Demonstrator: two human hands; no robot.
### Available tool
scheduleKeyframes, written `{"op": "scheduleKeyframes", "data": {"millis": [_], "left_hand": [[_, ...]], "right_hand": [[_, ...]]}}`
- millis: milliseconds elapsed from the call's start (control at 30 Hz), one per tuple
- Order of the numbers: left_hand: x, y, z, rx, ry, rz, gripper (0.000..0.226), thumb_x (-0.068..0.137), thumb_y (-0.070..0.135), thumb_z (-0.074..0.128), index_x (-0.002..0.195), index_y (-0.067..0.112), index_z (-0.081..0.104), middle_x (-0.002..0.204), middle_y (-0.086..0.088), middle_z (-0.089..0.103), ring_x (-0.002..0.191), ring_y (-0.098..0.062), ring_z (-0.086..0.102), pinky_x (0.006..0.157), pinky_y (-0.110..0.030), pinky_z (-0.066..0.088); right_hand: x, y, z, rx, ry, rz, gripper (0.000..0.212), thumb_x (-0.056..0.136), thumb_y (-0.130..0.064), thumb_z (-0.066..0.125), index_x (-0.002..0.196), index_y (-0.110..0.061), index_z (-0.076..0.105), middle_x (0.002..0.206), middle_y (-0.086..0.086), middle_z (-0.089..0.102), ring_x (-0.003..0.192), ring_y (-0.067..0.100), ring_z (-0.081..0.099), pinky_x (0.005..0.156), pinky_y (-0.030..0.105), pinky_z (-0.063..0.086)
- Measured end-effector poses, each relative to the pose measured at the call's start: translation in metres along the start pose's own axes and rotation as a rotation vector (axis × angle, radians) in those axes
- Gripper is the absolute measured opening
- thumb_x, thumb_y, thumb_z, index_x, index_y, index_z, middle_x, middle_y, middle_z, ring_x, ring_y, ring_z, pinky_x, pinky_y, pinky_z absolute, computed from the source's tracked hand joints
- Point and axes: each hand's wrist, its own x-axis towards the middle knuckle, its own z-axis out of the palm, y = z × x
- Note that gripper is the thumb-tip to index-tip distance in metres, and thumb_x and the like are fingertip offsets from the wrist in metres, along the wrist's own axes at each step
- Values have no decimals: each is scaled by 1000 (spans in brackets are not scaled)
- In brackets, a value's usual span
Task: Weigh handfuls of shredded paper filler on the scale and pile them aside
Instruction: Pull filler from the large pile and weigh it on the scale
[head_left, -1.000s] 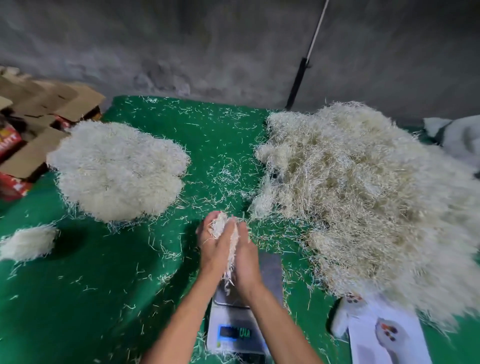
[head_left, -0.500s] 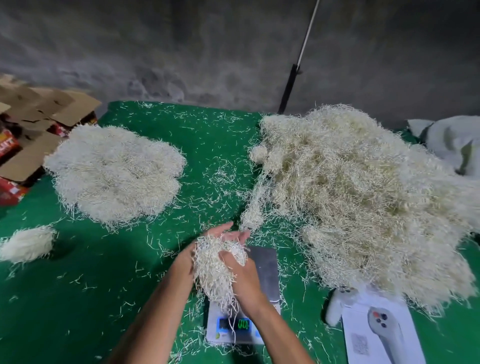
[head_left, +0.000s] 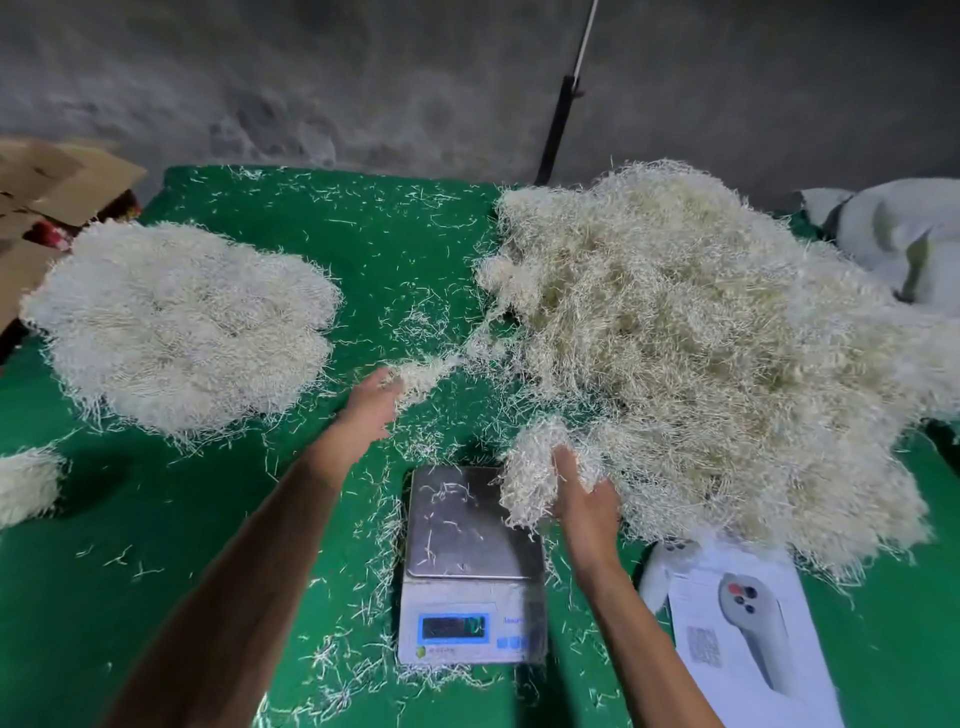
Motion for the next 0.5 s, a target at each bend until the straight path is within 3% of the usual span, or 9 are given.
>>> {"op": "scheduleKeyframes", "data": {"millis": [33,67,133,167,200,267,333,400,500], "left_hand": [[-4,-11,2,238,-27,4,53,103,32,53,154,35,36,157,-11,39,134,-34,49,110,-51,44],[-10,-23,4,406,-54,18,54,102,33,55,153,34,37,157,-9,38,132,-31,52,107,-48,47],[-20,-47,10,514,-62,44,53,102,34,56,152,27,40,149,-7,49,103,-16,66,79,-27,54],[-26,-57,13,507,-39,54,51,102,35,56,150,24,44,138,-4,56,85,-9,63,68,-21,50],[-32,-66,17,483,-16,58,47,103,37,55,146,20,48,125,-1,62,78,-7,58,67,-23,51],[-44,-86,20,431,35,73,41,104,36,52,139,14,54,106,4,64,72,-9,56,68,-31,55],[-60,-109,18,394,95,98,39,105,30,52,141,15,53,109,6,64,65,-2,52,57,-18,46],[-75,-134,13,382,135,123,38,104,21,54,142,19,53,136,-3,58,81,-1,56,74,-16,48],[-93,-169,4,496,172,186,44,100,6,54,141,22,54,155,-4,42,129,-10,45,108,-26,29]], "right_hand": [[-1,-1,2,-16,-21,-22,97,74,-91,57,126,-9,57,109,11,66,99,18,69,110,47,38],[-2,1,6,-43,-39,-29,110,71,-94,56,144,-11,46,137,9,58,123,24,61,114,51,35],[-5,2,16,-117,-102,-73,128,69,-97,54,163,-19,14,167,6,25,151,27,31,120,52,26],[-5,2,19,-156,-150,-80,130,67,-99,53,164,-23,9,169,6,20,152,28,28,120,54,25],[-4,2,21,-189,-212,-81,130,66,-100,51,164,-26,10,168,8,23,150,29,33,119,58,26],[1,3,15,-274,-298,-81,122,66,-102,45,161,-30,21,159,13,41,137,31,52,116,65,32],[10,13,3,-398,-214,-107,111,72,-102,35,156,-31,34,148,9,55,127,28,60,114,63,37],[17,36,-10,-390,-51,-115,99,83,-95,29,151,-25,46,146,6,58,128,27,59,113,55,41],[21,81,-26,-419,63,-158,66,105,-61,38,137,-7,58,133,14,66,120,33,64,100,42,48]]}}
